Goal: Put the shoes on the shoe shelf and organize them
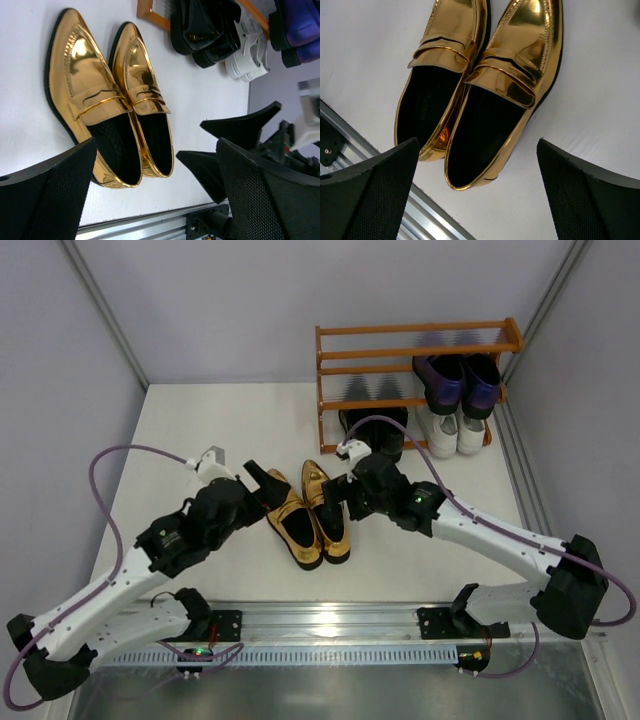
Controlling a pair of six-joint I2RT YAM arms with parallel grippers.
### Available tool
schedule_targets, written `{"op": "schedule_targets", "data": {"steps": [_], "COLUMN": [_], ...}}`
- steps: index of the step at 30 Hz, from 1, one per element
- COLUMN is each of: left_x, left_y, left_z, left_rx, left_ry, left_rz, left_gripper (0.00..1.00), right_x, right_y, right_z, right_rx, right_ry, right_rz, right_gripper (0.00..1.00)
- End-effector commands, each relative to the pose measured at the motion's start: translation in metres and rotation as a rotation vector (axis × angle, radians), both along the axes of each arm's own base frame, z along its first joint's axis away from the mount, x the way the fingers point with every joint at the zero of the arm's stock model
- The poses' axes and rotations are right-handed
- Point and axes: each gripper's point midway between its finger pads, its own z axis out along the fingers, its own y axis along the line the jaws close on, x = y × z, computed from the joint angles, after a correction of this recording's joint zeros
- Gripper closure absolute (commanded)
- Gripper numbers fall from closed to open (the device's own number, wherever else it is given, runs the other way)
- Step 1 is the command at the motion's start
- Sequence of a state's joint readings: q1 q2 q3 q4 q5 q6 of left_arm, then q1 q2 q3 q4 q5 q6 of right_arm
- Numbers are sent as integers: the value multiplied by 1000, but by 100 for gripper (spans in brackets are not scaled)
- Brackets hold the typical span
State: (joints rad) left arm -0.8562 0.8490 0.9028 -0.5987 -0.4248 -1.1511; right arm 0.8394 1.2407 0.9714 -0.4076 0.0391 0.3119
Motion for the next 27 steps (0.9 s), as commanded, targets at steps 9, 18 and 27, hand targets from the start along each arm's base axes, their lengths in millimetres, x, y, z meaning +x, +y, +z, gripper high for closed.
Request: {"op": "schedule_targets", "data": {"steps": [9,18,27], "left_x": [-33,-46,-49], "left_y": [97,121,123], "left_z": [-16,-28,-32], "left_rx": [124,127,110], "left_ry": [-75,-81,-79], "left_rz": [182,221,222], "left_gripper": [0,0,0], "right_x": [28,1,-35], "right_y": [68,72,76], "right_z": [-40,-65,-75], "right_rx": [-81,-169,-200], "right_ry": [65,132,180], "right_rz": [-95,-87,-65], "right_gripper": [0,0,1]}}
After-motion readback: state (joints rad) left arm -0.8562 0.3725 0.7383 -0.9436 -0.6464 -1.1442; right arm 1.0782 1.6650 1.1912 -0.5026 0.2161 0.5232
